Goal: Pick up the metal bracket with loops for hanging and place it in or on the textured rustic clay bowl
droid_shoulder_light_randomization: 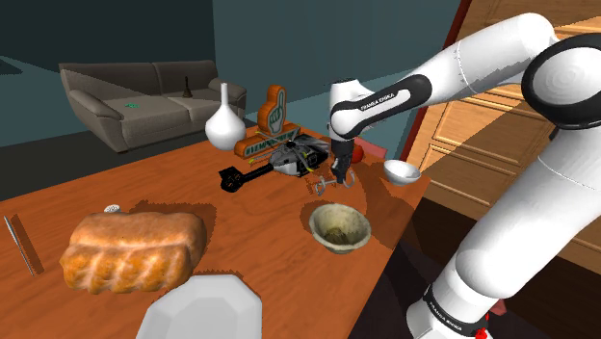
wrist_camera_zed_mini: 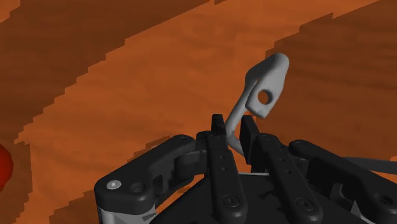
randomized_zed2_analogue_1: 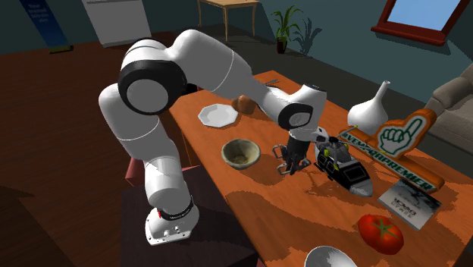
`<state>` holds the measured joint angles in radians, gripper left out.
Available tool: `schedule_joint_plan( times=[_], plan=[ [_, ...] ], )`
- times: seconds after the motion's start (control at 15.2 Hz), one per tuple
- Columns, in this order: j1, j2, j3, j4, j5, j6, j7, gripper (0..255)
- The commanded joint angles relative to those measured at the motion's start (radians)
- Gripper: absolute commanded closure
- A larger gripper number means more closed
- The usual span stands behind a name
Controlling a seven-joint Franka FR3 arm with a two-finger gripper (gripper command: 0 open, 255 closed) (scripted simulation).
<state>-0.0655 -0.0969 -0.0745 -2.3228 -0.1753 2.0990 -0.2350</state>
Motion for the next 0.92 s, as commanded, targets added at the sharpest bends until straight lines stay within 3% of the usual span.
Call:
schedule_joint_plan(
  times=[0.0, 0.86],
  plan=[
    [0.000, -0.017, 0.000, 0.012, 0.002, -0.029, -0.004, 255],
    [0.003, -0.086, 0.005, 0.120, 0.011, -0.205, -0.027, 255]
  ],
)
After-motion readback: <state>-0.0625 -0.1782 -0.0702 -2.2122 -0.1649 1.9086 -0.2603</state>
